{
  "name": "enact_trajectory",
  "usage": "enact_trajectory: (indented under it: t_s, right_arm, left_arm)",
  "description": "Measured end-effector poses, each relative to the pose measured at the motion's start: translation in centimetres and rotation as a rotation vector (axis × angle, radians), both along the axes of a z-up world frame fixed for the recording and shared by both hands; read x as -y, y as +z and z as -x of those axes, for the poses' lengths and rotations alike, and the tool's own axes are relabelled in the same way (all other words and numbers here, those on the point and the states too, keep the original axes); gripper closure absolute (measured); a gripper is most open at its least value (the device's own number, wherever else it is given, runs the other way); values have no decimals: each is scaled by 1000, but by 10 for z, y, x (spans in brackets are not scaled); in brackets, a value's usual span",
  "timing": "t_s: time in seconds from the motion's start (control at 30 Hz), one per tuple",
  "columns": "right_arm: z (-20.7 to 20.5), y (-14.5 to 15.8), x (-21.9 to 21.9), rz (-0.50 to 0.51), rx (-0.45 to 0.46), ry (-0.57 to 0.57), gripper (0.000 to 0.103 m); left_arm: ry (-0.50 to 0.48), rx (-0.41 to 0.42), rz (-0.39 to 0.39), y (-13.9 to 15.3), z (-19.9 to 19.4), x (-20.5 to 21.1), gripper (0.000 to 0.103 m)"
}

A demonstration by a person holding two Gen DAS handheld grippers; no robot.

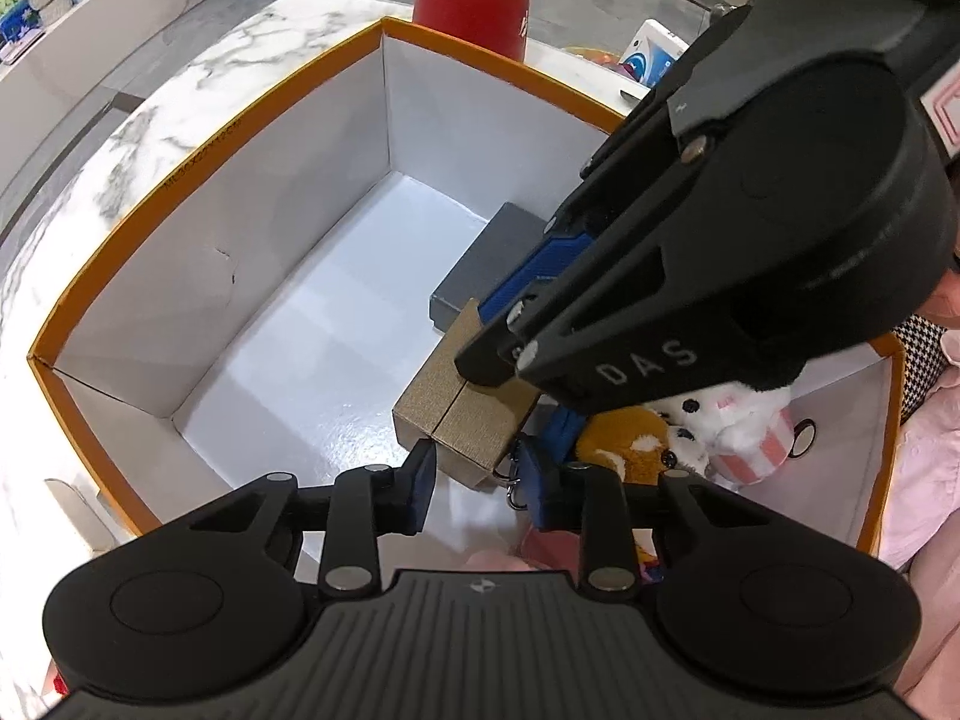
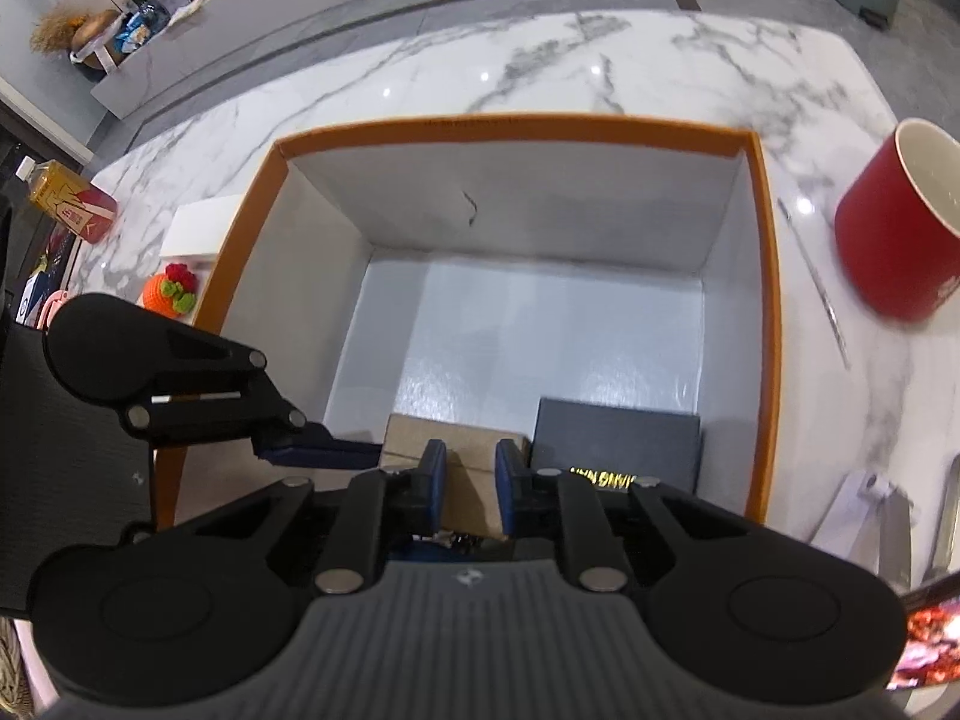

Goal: Organize objects
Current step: 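Lower both boxes into the shoebox beside the plush toys and open both grippers, then withdraw both grippers from the shoebox toward the crochet fruit and tape measure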

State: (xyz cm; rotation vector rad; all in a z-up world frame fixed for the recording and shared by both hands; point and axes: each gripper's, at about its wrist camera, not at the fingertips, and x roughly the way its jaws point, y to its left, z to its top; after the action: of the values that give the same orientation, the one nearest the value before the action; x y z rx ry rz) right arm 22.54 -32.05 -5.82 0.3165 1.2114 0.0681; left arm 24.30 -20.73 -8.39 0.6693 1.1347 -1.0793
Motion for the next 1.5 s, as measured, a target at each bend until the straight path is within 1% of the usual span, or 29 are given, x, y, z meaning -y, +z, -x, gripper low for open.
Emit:
enact_trajectory:
  t_s: [0.13,0.2,0.3,0.37,0.5,0.6,0.67,0.7,0.77,0.8,0.9,1.03,1.17,1.23,1.33,1.4,1.5]
  right_arm:
    - [2,0,-3,6,4,-1,84]
    - [3,0,-6,17,10,-4,84]
    - [9,2,-12,55,37,-15,84]
    - [17,5,-16,65,70,-36,82]
    - [44,13,-27,34,142,-103,81]
    - [63,19,-41,31,195,-120,76]
    - [74,24,-53,56,230,-116,74]
    - [80,28,-61,79,252,-104,74]
    - [88,36,-73,111,288,-83,73]
    - [91,40,-80,118,305,-69,73]
    - [95,52,-99,121,358,-34,70]
    - [93,63,-129,127,408,47,69]
    - [82,67,-157,121,418,133,69]
    - [75,68,-168,122,422,175,70]
    - [62,68,-185,135,421,236,70]
    - [52,66,-193,143,407,268,70]
    - [36,59,-205,174,378,316,70]
  left_arm:
    - [26,-5,-8,-9,-5,5,68]
    - [38,-6,13,-8,-5,3,68]
    - [68,4,51,3,-3,-4,68]
    - [78,39,75,13,3,-12,68]
    - [117,108,122,33,18,-30,68]
    - [151,158,162,46,29,-51,68]
    - [176,181,185,54,40,-66,68]
    - [192,197,199,51,46,-73,68]
    - [224,227,212,76,54,-95,68]
    - [243,243,219,84,58,-110,68]
    - [297,277,235,91,62,-136,68]
    - [352,321,248,88,56,-160,68]
    - [385,356,248,94,59,-197,68]
    - [395,373,236,90,58,-211,68]
    - [405,376,219,83,54,-230,66]
    - [408,382,214,76,51,-241,65]
    - [413,381,199,64,42,-250,62]
